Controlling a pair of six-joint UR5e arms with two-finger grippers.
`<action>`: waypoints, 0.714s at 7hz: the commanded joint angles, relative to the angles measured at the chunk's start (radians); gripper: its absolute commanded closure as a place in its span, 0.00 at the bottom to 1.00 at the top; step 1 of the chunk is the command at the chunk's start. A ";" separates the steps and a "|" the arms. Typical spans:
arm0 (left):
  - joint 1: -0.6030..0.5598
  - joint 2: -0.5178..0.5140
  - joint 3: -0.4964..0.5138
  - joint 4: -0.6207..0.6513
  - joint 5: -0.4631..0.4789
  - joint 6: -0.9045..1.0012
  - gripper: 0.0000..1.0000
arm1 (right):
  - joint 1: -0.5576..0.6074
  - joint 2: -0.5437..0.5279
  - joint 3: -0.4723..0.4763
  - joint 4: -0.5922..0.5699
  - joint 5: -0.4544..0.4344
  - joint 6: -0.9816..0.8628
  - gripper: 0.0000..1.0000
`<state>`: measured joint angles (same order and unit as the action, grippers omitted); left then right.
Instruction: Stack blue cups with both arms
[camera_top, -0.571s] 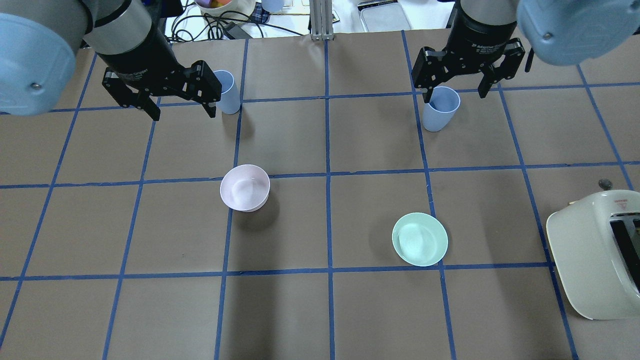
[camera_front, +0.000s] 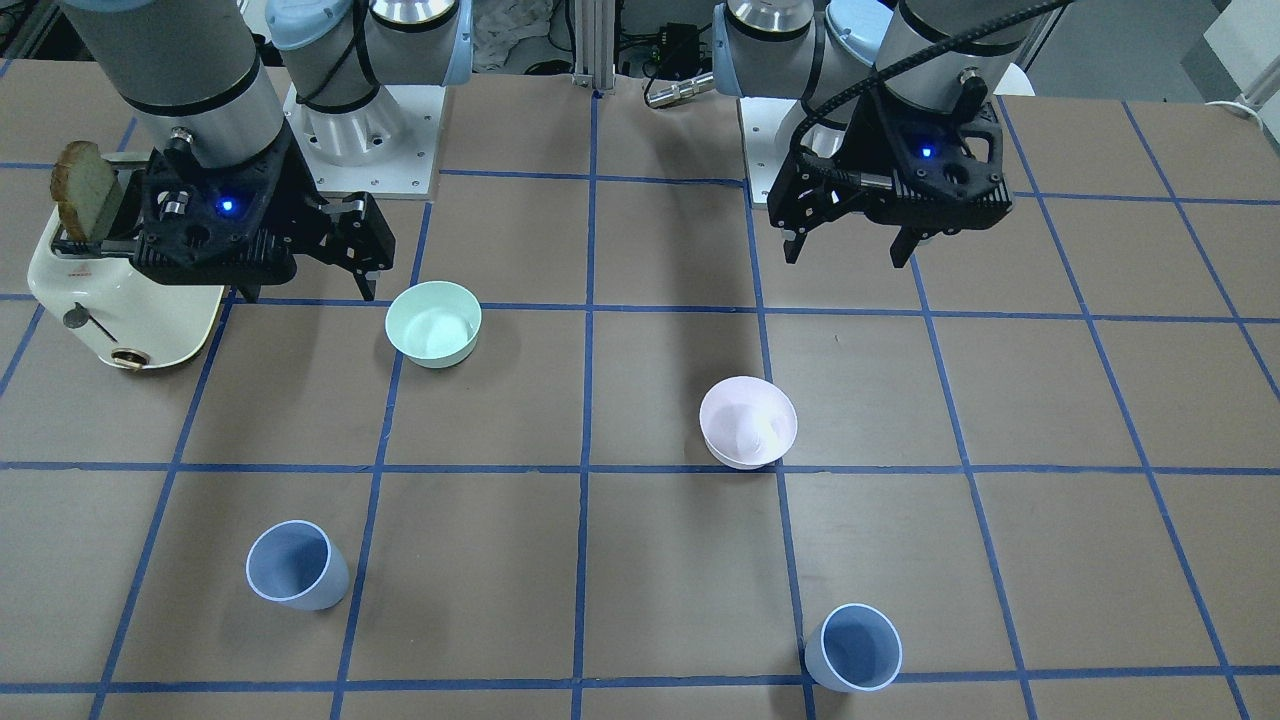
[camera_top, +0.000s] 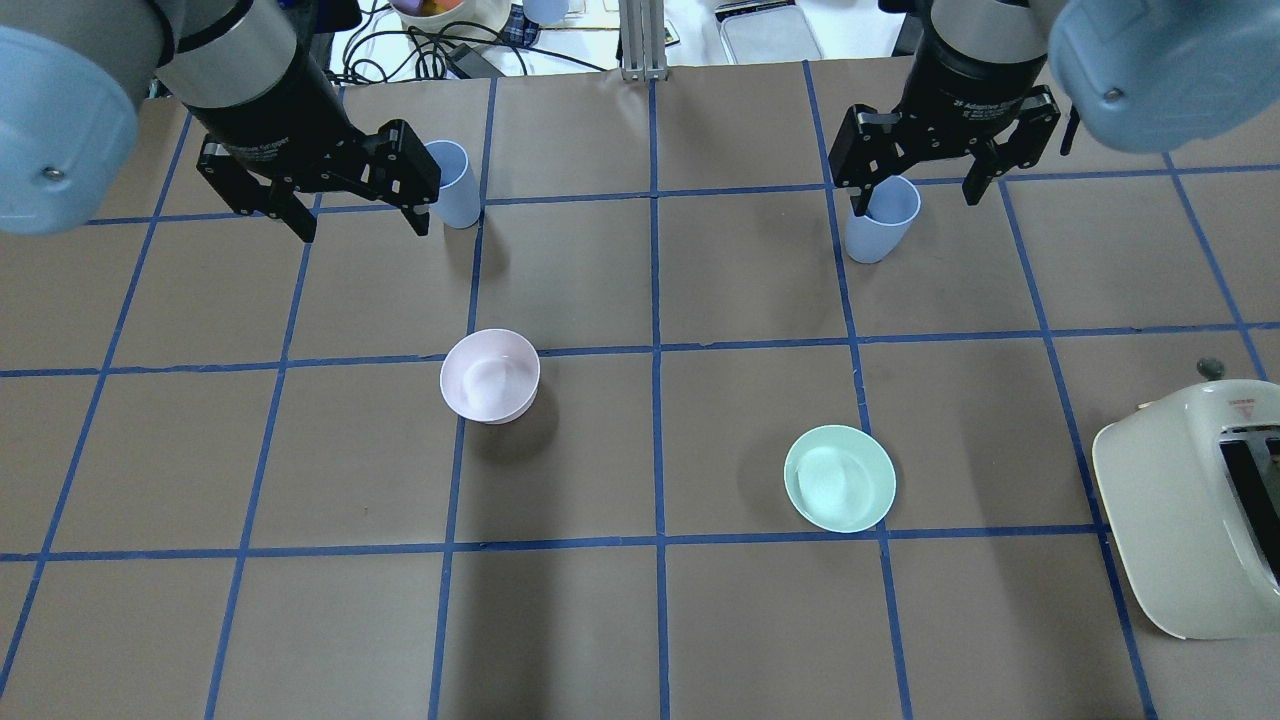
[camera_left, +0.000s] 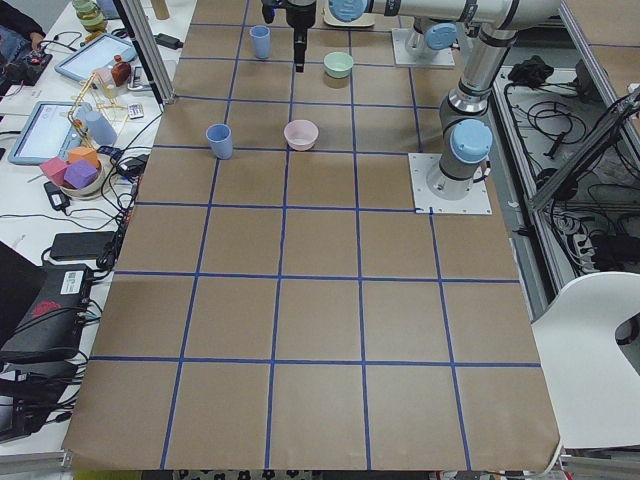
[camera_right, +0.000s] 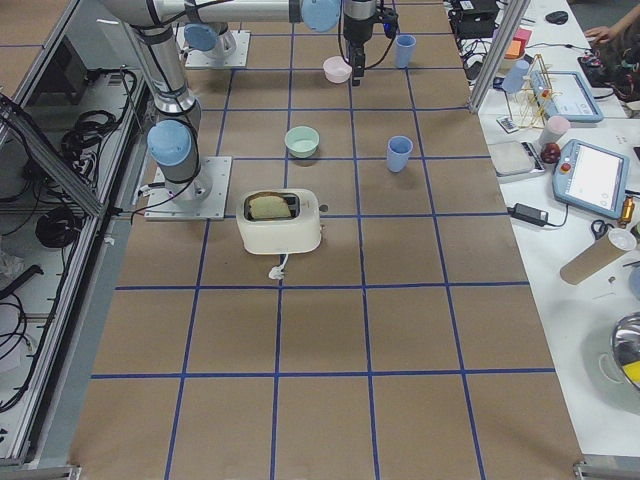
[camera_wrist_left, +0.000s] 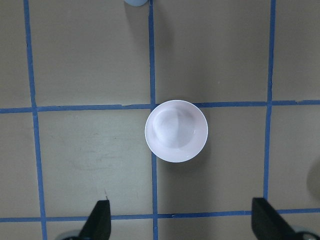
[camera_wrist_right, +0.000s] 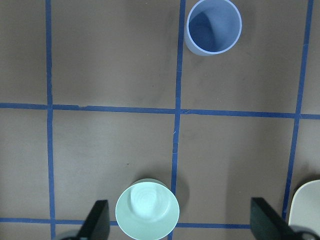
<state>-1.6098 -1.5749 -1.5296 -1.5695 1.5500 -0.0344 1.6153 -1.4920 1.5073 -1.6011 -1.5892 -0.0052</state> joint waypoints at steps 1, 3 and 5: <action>0.005 -0.045 0.061 -0.061 0.012 -0.002 0.00 | 0.000 -0.002 -0.001 -0.003 0.000 0.001 0.00; 0.005 -0.210 0.187 -0.046 0.002 -0.002 0.00 | -0.002 -0.001 -0.001 -0.003 0.000 -0.003 0.00; 0.005 -0.461 0.339 0.082 0.010 0.013 0.00 | -0.006 0.001 0.001 -0.006 0.001 -0.003 0.00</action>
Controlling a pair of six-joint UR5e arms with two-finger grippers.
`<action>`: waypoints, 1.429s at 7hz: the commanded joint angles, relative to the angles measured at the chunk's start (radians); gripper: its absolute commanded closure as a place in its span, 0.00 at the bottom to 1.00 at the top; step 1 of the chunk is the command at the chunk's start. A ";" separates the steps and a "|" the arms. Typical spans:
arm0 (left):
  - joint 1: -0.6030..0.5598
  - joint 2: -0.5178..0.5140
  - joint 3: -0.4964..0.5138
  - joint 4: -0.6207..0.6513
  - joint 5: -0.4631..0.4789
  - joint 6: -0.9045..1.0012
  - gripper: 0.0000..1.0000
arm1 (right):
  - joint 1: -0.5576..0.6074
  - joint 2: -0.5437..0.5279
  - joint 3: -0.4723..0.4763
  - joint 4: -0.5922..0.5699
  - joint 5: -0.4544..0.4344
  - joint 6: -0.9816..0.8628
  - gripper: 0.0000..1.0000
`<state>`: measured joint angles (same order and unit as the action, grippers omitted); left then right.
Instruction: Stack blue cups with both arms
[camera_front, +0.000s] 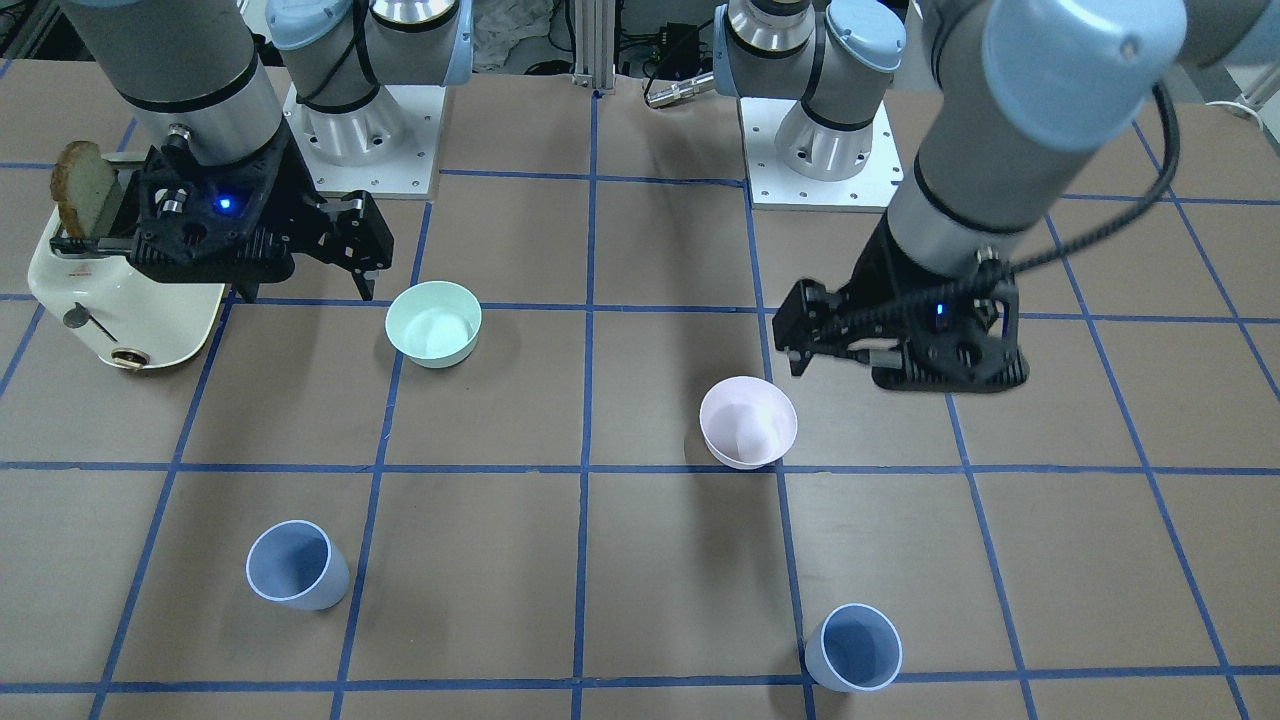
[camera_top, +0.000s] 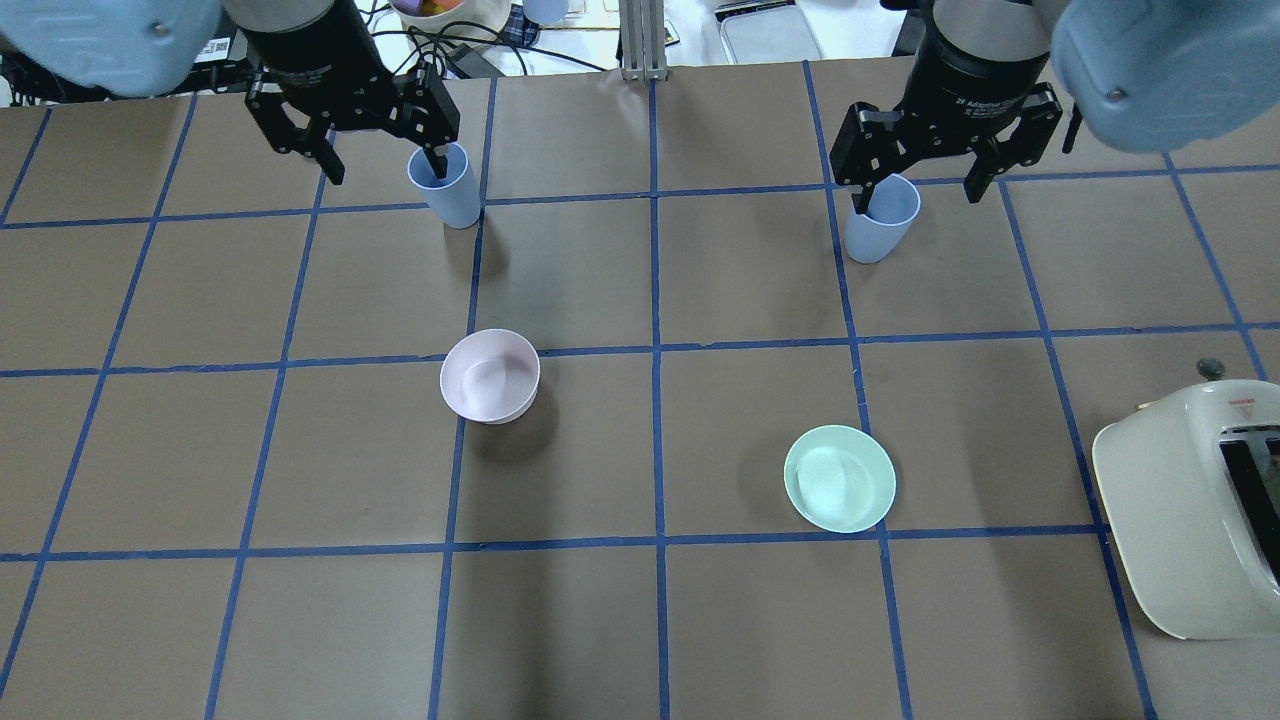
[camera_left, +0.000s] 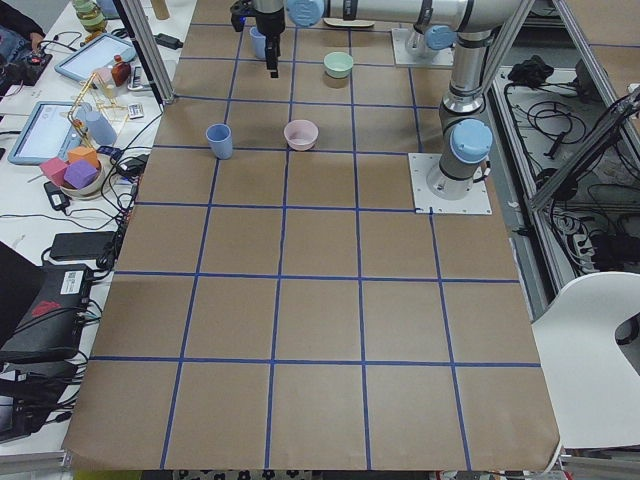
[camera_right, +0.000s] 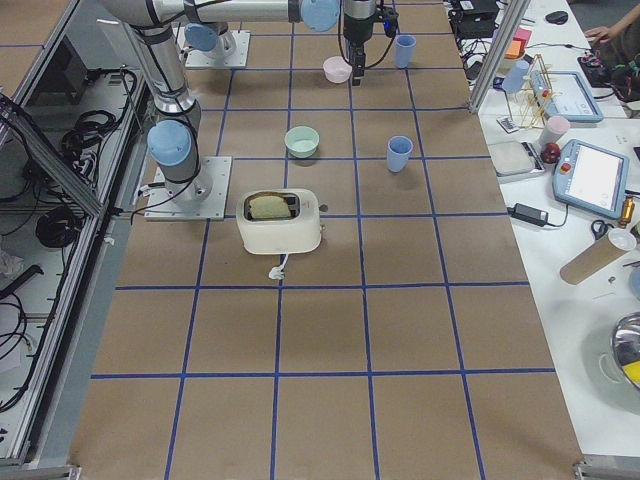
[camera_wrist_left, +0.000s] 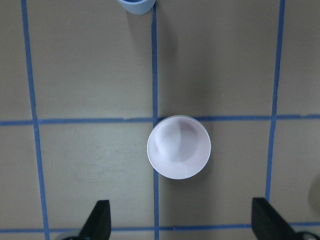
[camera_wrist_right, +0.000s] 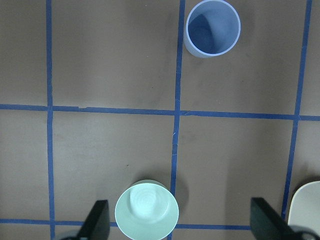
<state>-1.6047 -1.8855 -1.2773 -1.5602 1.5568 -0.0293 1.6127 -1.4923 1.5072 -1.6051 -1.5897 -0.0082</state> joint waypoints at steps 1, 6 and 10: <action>0.000 -0.249 0.095 0.183 0.006 0.006 0.00 | -0.010 0.001 0.001 -0.007 0.000 -0.001 0.00; 0.005 -0.414 0.101 0.417 0.062 0.022 0.87 | -0.017 -0.002 0.001 -0.012 -0.007 0.008 0.00; -0.032 -0.374 0.099 0.402 0.052 -0.001 1.00 | -0.016 -0.008 0.001 -0.010 -0.009 0.008 0.00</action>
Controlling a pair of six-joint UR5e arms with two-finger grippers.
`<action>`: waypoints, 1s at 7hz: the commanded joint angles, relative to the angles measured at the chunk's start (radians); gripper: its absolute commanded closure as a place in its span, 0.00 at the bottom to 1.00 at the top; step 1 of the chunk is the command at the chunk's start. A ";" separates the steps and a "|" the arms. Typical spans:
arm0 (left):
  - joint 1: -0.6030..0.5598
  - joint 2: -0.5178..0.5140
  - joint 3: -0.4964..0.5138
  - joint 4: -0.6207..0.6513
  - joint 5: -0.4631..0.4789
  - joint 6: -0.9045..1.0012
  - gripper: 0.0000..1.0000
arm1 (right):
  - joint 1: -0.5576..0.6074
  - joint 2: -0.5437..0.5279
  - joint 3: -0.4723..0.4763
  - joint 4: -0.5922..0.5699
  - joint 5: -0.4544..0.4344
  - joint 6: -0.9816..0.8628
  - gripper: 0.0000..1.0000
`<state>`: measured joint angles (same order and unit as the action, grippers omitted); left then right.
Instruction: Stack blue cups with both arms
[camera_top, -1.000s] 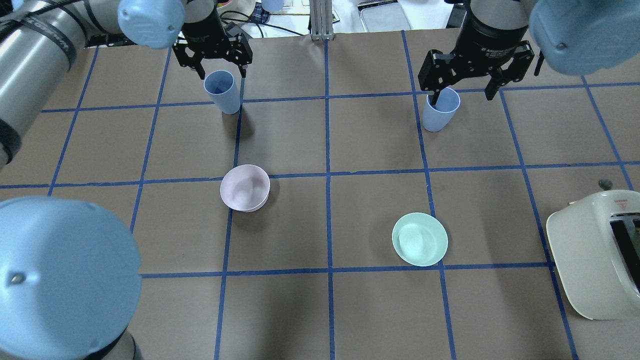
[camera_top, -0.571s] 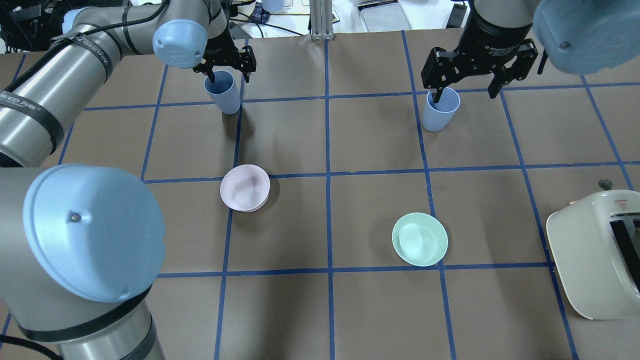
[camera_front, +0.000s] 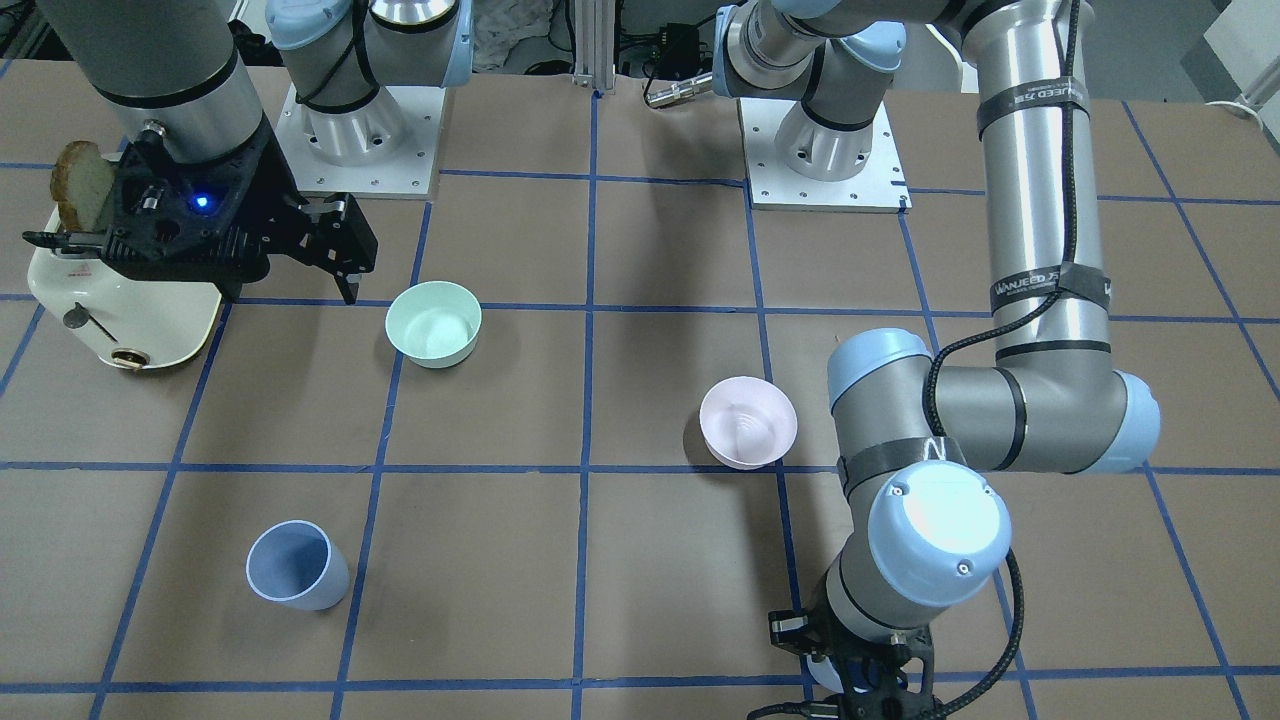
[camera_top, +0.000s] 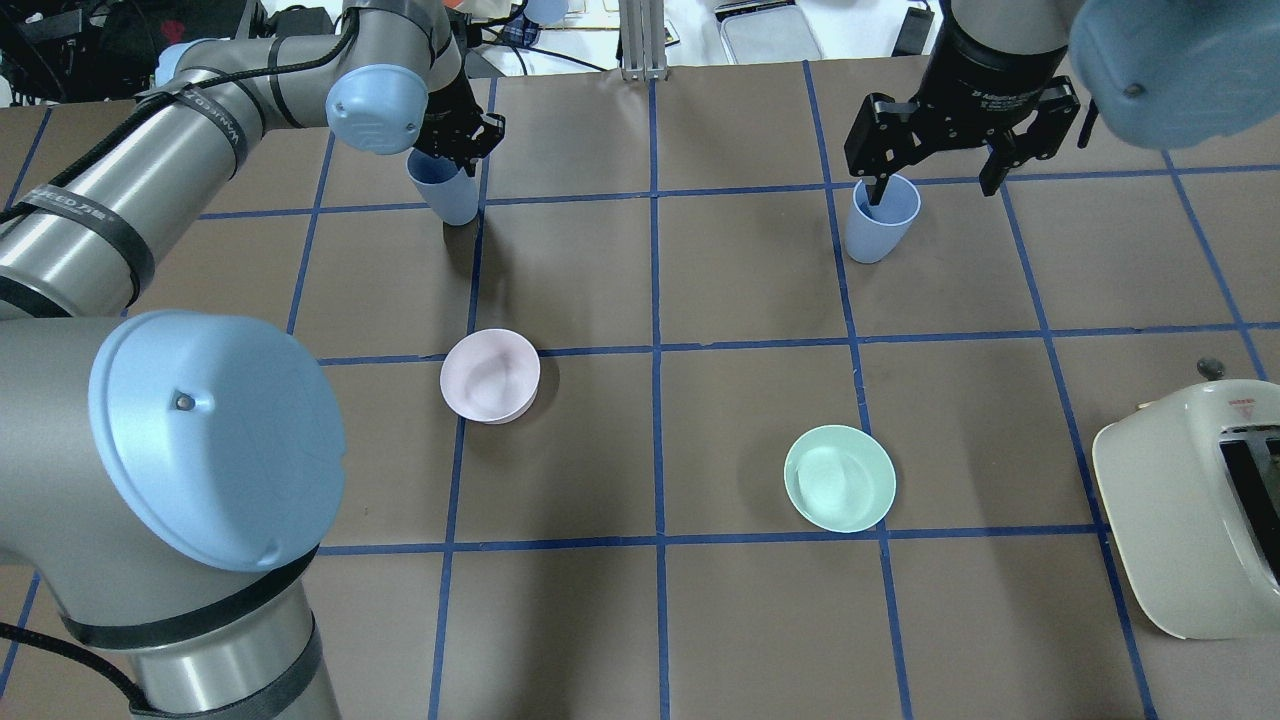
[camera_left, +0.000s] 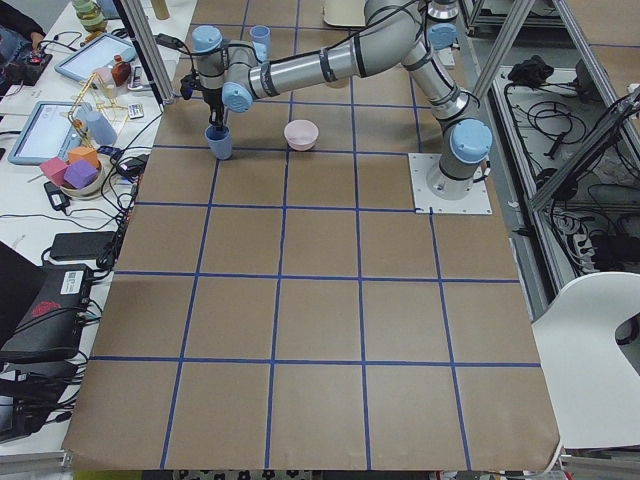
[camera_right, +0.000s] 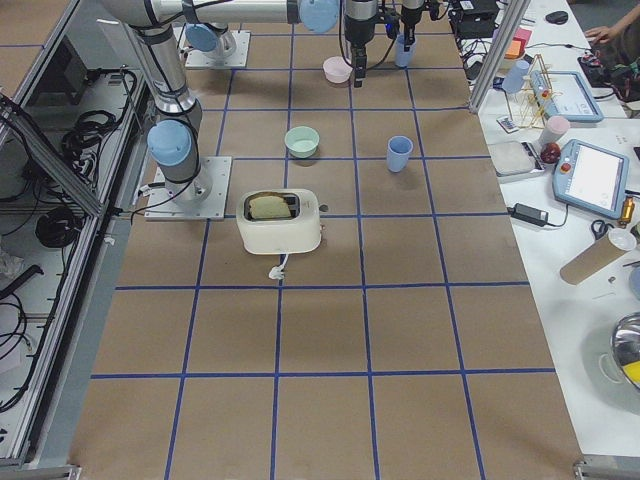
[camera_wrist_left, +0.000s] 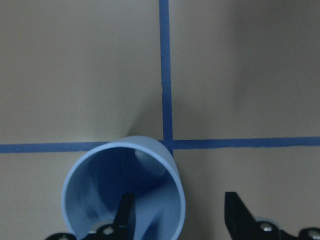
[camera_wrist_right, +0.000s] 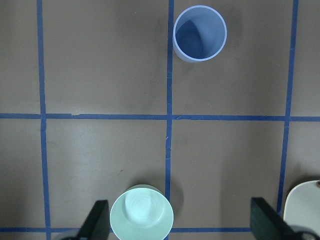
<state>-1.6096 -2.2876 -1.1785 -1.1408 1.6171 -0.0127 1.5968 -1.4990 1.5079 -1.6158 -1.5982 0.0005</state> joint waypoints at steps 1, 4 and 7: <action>-0.103 0.066 0.002 -0.052 -0.028 -0.121 1.00 | 0.000 -0.001 0.000 0.005 -0.005 0.001 0.00; -0.301 0.033 0.025 -0.024 -0.088 -0.463 1.00 | 0.002 -0.001 0.000 0.007 -0.005 0.000 0.00; -0.346 0.024 -0.019 -0.050 -0.091 -0.443 1.00 | 0.000 -0.001 0.002 0.007 -0.006 0.000 0.00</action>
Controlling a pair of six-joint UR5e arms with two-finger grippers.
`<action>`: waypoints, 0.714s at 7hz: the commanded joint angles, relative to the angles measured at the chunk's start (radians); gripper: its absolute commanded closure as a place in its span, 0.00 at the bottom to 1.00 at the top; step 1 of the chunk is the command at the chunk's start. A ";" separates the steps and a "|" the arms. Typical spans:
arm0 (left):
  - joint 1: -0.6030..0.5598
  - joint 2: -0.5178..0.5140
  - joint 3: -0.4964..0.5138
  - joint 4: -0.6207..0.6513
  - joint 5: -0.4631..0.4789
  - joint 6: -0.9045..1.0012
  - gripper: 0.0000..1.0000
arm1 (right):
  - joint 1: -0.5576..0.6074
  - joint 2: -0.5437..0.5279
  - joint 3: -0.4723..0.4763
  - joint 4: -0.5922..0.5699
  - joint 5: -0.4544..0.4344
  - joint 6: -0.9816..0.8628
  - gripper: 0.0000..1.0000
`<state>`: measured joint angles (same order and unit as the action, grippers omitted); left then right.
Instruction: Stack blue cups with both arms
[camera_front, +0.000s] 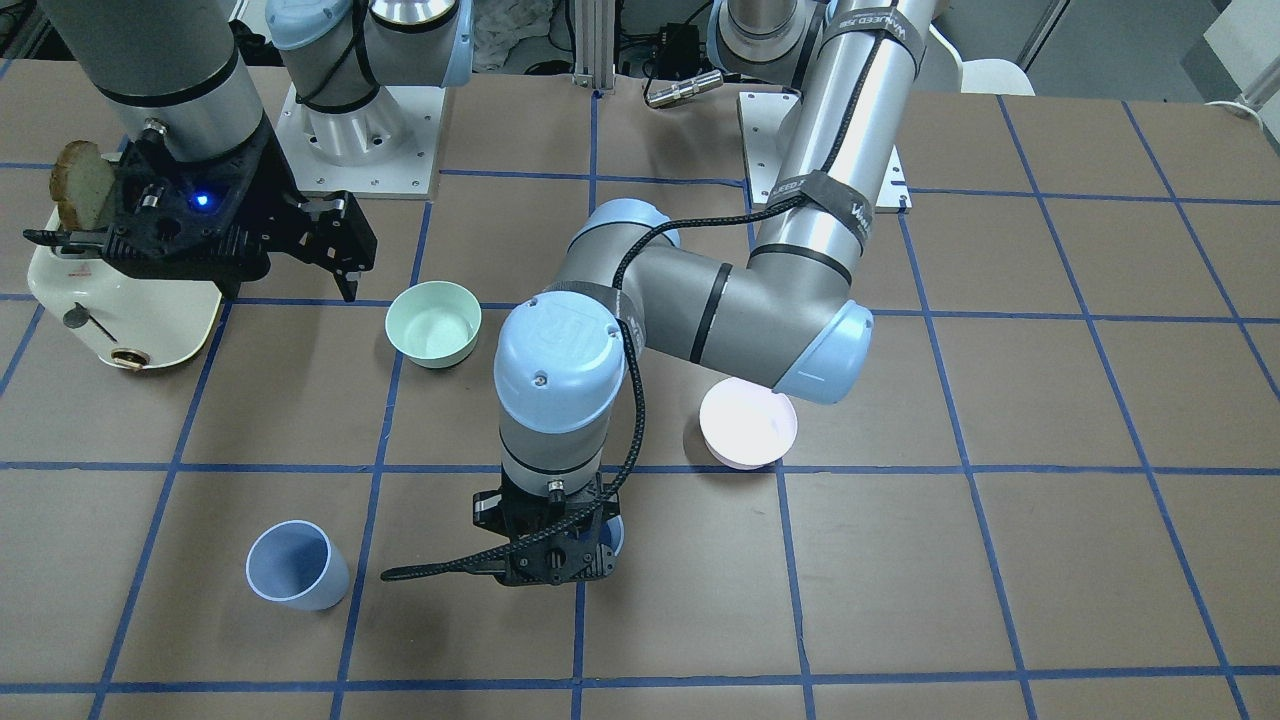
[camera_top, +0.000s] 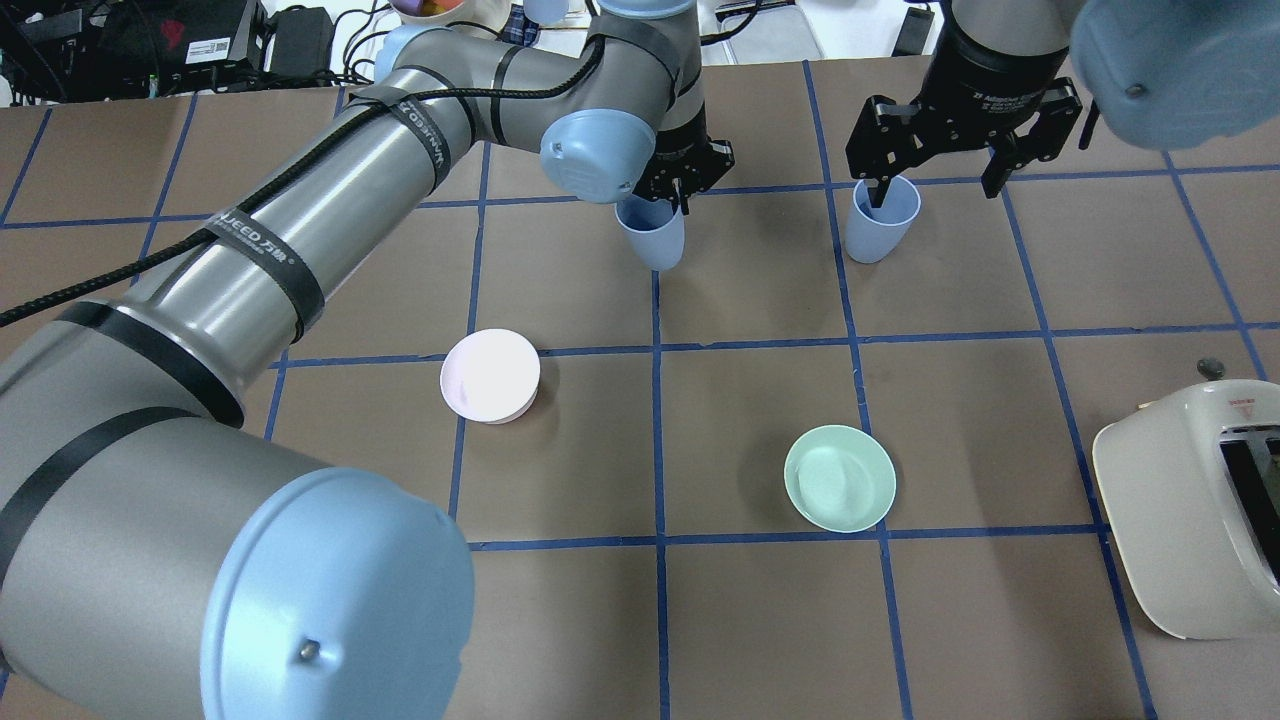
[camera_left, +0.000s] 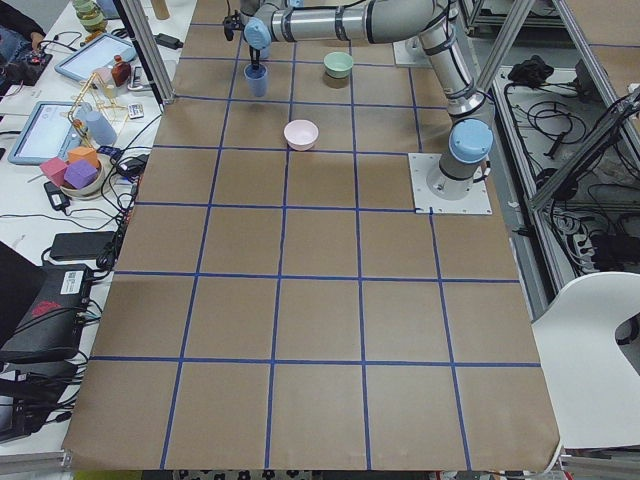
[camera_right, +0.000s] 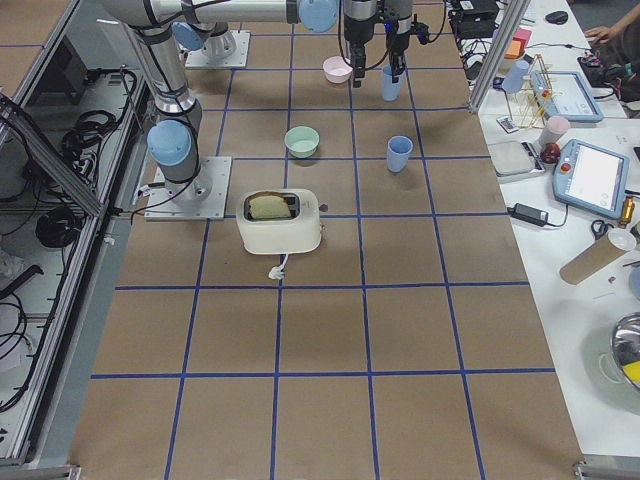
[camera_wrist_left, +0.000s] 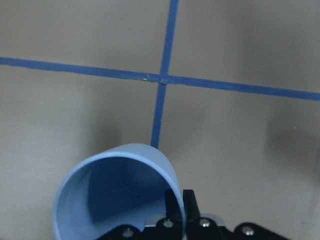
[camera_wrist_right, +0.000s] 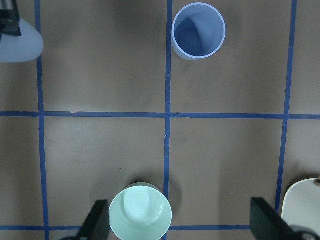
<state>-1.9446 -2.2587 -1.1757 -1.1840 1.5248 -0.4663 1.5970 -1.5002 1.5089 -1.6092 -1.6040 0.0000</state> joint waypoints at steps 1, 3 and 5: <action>-0.011 -0.013 -0.037 -0.006 0.008 0.011 1.00 | 0.000 0.000 -0.001 0.000 -0.001 -0.005 0.00; -0.011 0.016 -0.036 -0.101 0.037 0.012 0.00 | 0.000 0.002 -0.001 -0.006 -0.002 -0.005 0.00; -0.010 0.086 -0.032 -0.193 0.028 0.015 0.00 | 0.001 0.002 0.001 -0.008 -0.002 -0.005 0.00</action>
<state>-1.9560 -2.2190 -1.2098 -1.3213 1.5576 -0.4534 1.5970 -1.4996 1.5087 -1.6153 -1.6060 -0.0047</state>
